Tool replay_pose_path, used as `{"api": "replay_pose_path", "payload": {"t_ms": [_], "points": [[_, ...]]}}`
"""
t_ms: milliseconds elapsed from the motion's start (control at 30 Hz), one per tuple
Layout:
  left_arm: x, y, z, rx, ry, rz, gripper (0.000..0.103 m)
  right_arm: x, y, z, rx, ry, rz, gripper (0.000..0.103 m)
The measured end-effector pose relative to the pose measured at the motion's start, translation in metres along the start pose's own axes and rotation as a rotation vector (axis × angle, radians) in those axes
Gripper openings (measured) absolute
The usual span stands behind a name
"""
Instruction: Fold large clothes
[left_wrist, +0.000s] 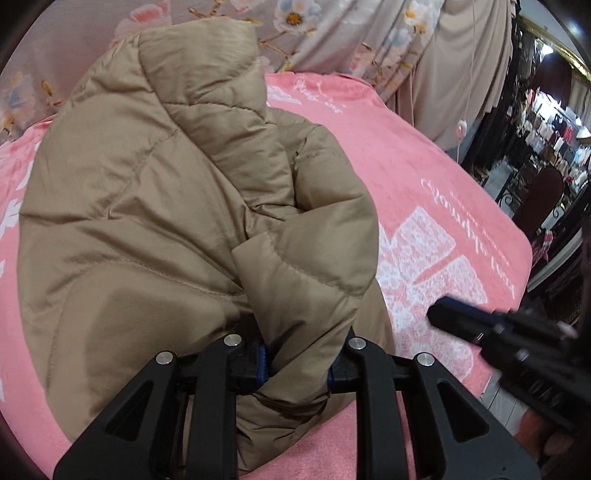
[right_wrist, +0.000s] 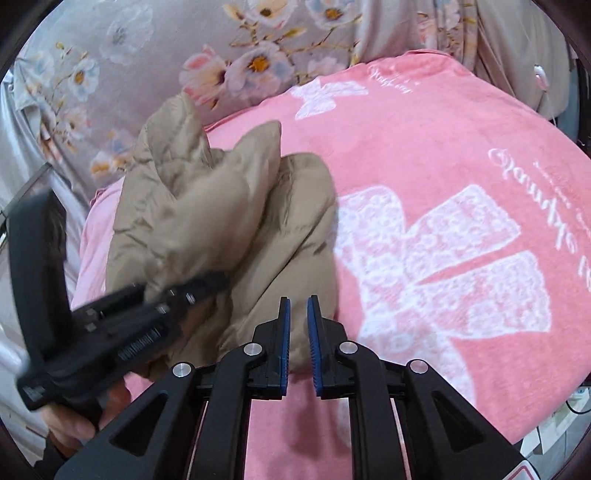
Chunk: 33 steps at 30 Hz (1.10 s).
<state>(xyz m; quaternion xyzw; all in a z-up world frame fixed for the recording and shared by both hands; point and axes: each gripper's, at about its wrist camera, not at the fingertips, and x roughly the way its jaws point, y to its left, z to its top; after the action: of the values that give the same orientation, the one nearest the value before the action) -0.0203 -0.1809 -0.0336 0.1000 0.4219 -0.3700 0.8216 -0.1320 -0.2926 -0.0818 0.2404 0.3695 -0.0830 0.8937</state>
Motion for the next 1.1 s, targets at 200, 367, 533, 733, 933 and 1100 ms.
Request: {"api": "replay_pose_path", "payload": {"t_ms": [200,367,533,733,933,1100], "points": [[0.007,-0.004,-0.009,0.014,0.017,0.017,0.02,-0.02,-0.006,0.034,0.005,-0.066,0.04,0.014],[-0.008,-0.011,-0.01,0.025,-0.015,0.033,0.022,-0.033,0.014,0.085,-0.054,-0.109,0.106,0.045],[-0.018,-0.009,-0.005,-0.002,-0.022,0.012,0.027,-0.005,0.065,0.145,-0.138,-0.028,0.164,0.059],[-0.066,0.008,-0.002,-0.07,-0.087,-0.083,0.044,0.058,0.107,0.173,-0.218,0.178,0.163,0.034],[-0.141,0.048,-0.002,-0.154,-0.229,-0.163,0.067,0.066,0.098,0.173,-0.211,0.204,0.169,0.008],[-0.148,0.087,0.034,-0.236,-0.273,0.035,0.067,0.052,0.073,0.179,-0.218,0.169,0.104,0.008]]}}
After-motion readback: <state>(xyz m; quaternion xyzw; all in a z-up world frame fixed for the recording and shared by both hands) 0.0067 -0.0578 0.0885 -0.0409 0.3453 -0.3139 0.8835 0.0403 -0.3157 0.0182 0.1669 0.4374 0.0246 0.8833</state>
